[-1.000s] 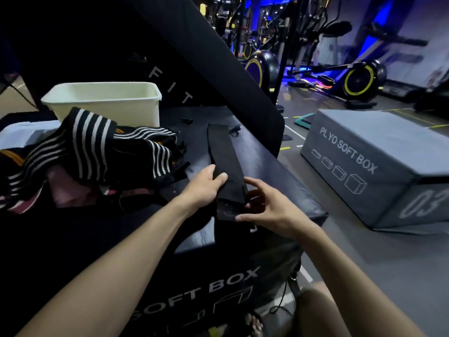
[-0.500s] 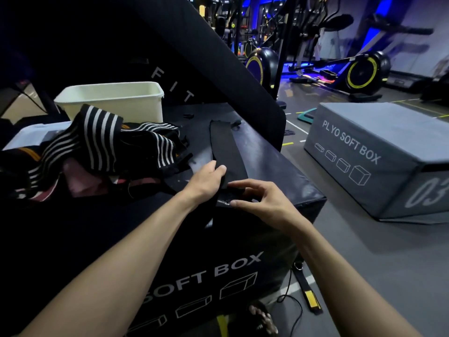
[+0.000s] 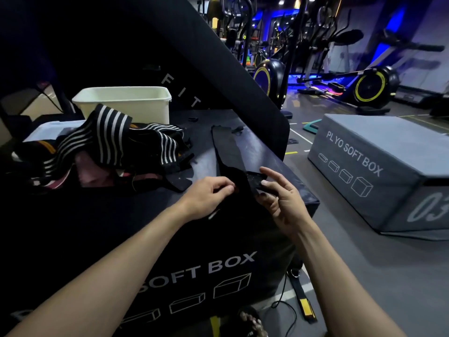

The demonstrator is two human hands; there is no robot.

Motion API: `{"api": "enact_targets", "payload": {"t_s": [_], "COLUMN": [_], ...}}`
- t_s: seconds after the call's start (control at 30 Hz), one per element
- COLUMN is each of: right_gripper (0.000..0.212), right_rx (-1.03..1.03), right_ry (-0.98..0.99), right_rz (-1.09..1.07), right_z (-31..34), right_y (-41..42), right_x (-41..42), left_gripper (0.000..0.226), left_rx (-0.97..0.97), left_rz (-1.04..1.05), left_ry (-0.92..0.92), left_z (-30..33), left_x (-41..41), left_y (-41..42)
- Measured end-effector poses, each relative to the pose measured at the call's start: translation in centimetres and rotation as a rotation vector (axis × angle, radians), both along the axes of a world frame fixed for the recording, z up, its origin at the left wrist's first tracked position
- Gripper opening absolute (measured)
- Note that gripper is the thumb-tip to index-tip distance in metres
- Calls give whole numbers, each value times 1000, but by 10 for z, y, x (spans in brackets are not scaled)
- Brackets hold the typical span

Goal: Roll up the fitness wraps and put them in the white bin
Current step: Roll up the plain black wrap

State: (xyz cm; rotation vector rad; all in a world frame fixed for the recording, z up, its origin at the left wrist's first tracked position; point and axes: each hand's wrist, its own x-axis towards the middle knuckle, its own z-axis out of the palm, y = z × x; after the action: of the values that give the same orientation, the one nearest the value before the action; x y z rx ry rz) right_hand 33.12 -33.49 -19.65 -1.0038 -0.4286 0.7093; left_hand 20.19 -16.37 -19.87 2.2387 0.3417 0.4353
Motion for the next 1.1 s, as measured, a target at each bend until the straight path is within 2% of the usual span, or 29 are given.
{"api": "enact_targets", "payload": {"t_s": [0.13, 0.2, 0.3, 0.47, 0.53, 0.7, 0.8, 0.87, 0.97, 1.1], "right_gripper": [34, 31, 31, 28, 24, 20, 21, 23, 25, 19], "right_rx": [-48, -108, -178, -328, -416, -544, -573, -568, -574, -497], "right_ry": [-86, -192, -405, -861, -981, -1081, -1113, -1137, -1136, -1148], "right_rz": [5, -2, -13, -167, -199, -178, -227, -241, -255, -302], "right_z": [0, -1, -1, -8, -11, -21, -23, -23, -25, -18], "right_y": [3, 5, 9, 19, 18, 12, 10, 11, 14, 17], "right_x": [-1, -3, -9, -17, -17, -12, -17, -23, -26, -25], "left_gripper": [13, 21, 24, 14, 13, 8, 24, 31, 19, 11], "left_rx": [152, 256, 453, 602, 598, 476, 379, 389, 379, 234], "left_rz": [-134, -158, -140, -14, 17, 92, 104, 93, 67, 75], "left_ry": [-67, -119, -233, -382, -453, -520, -503, -483, -469, -459], "left_z": [-5, -9, -26, -42, -43, -39, -38, -37, -37, -32], "left_x": [-32, -40, -40, -41, -42, -41, -44, -43, -42, -44], "left_y": [-11, -11, -9, -15, -17, -21, -23, -23, -20, -18]}}
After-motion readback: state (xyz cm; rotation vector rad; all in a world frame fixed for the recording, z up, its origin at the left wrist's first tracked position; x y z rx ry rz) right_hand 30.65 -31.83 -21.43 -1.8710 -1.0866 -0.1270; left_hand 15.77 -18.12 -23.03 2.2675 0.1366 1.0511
